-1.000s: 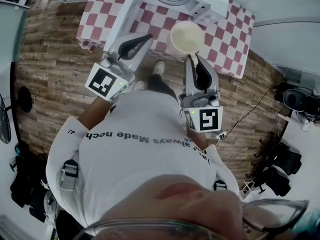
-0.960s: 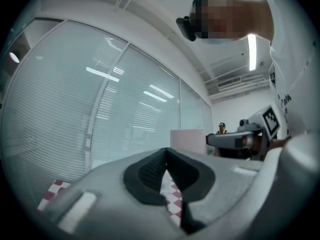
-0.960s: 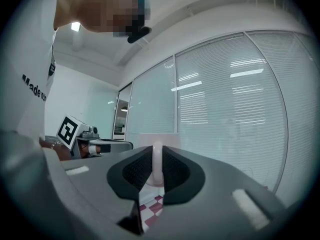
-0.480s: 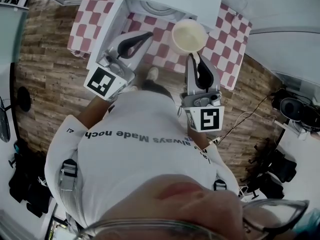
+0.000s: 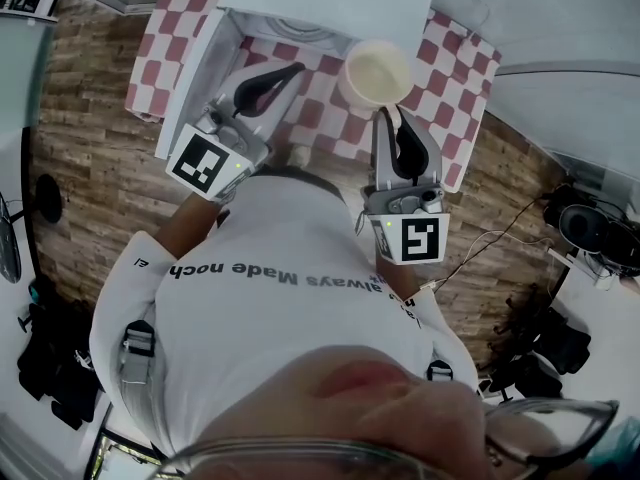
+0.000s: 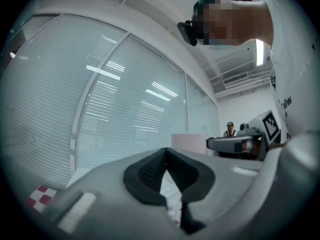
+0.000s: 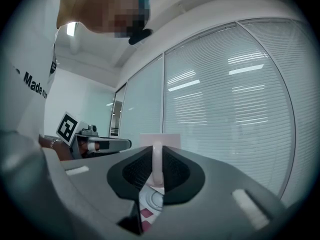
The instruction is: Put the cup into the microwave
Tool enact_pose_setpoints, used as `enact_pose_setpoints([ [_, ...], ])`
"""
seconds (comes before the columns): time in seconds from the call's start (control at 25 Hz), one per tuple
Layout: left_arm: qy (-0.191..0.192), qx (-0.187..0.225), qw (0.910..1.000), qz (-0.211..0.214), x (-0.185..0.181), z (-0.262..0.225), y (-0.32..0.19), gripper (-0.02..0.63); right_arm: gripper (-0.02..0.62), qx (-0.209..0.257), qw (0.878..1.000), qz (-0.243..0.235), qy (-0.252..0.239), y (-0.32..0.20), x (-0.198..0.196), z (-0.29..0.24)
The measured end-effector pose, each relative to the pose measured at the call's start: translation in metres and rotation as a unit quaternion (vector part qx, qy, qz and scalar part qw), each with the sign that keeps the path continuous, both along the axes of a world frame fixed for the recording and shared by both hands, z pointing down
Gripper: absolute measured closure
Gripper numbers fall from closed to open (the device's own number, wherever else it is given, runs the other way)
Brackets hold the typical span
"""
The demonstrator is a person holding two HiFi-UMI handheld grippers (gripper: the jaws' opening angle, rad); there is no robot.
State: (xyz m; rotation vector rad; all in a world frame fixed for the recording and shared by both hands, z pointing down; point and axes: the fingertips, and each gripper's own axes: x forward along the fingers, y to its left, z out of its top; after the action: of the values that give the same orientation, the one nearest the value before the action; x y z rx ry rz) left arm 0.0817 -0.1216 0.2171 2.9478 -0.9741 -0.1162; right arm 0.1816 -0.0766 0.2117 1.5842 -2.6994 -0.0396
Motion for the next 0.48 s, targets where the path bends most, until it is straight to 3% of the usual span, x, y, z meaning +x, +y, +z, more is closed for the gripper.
enact_pose_setpoints([
  [0.48, -0.001, 0.003, 0.9999, 0.013, -0.002, 0.002, -0.022, 0.604, 0.557, -0.001, 1.0, 0.008, -0.009, -0.02, -0.003, 0.002],
])
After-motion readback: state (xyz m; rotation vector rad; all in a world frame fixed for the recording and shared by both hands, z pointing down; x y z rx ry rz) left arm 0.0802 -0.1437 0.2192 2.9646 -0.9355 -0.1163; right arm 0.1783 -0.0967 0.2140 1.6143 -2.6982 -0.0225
